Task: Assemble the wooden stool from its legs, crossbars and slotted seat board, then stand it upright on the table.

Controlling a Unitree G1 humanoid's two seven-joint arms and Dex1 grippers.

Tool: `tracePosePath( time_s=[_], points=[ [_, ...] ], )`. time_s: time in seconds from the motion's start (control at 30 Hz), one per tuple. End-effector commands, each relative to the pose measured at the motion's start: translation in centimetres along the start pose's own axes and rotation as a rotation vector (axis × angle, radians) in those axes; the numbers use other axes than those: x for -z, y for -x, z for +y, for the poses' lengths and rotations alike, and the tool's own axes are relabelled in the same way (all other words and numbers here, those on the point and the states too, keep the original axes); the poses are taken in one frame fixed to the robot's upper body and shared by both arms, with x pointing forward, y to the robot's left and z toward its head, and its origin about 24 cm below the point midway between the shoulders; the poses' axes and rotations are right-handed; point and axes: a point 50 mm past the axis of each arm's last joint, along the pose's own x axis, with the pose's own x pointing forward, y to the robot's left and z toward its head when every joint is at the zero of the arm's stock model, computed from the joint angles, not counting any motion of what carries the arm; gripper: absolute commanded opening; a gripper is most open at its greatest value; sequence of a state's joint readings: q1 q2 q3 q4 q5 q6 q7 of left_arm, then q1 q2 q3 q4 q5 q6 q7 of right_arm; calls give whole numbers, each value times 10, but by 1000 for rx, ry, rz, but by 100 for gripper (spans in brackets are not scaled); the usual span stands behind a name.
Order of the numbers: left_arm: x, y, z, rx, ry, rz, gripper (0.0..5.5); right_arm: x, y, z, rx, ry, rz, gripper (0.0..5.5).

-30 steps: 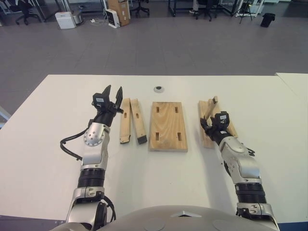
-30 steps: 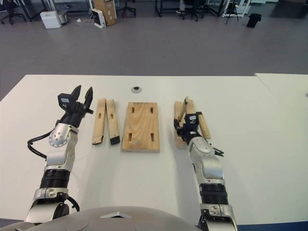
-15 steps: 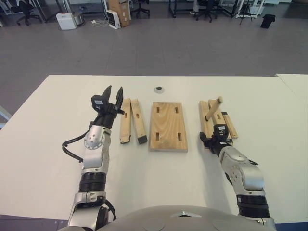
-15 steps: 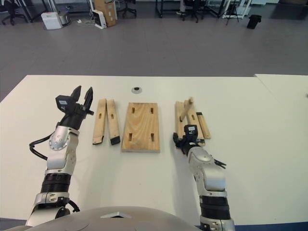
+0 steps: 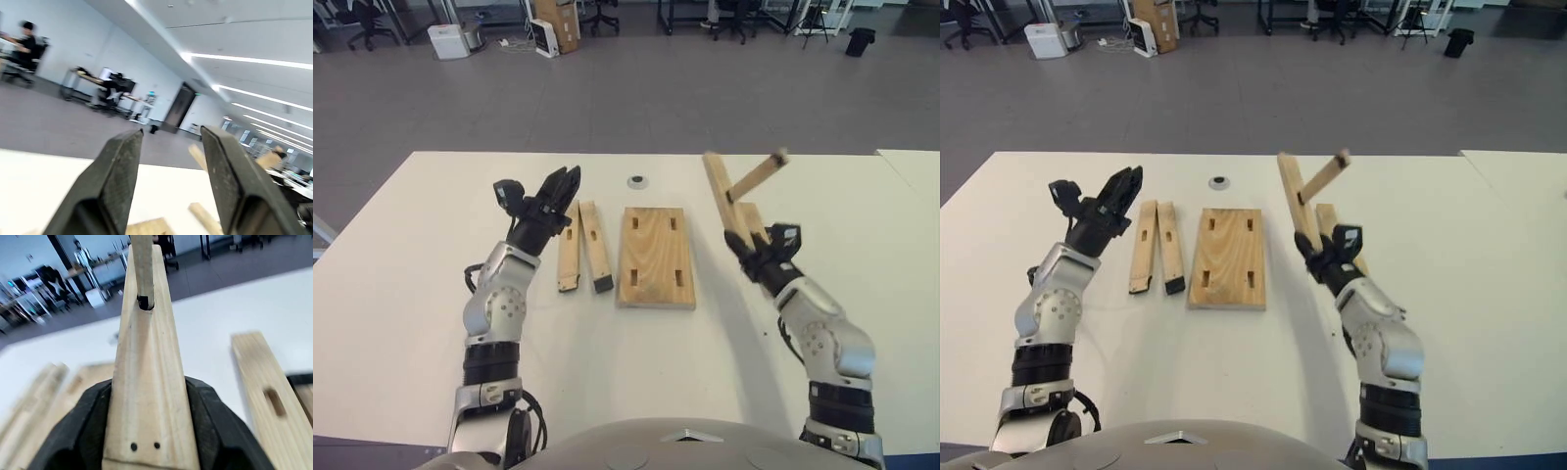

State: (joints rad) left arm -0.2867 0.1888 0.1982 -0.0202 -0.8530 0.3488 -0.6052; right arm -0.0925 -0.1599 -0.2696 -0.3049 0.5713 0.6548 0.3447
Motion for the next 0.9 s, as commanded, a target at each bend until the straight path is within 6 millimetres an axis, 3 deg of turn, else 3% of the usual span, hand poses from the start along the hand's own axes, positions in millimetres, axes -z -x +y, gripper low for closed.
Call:
tracePosePath(
  time_s=[0.03,0.1,0.2,0.47,0.6,0.8,0.9],
  points=[
    [-24,-32,-26,315,201,99,216,-65,0,43,-460,-58,-131,205],
    [-28,-42,-31,355,238,136,216,-75,2,55,-596,-84,-97,205],
    [-32,-49,-44,450,250,203,216,-75,8,70,-755,-130,2,205],
    [-53,-52,-66,633,402,218,356,-66,19,76,-845,-185,130,205],
    [-61,-55,-67,648,452,191,360,-63,25,78,-902,-194,186,205],
    [-55,-54,-62,610,451,219,360,-62,27,80,-934,-214,202,205],
    [-55,-53,-61,611,467,209,319,-59,29,80,-929,-215,222,205]
  ],
)
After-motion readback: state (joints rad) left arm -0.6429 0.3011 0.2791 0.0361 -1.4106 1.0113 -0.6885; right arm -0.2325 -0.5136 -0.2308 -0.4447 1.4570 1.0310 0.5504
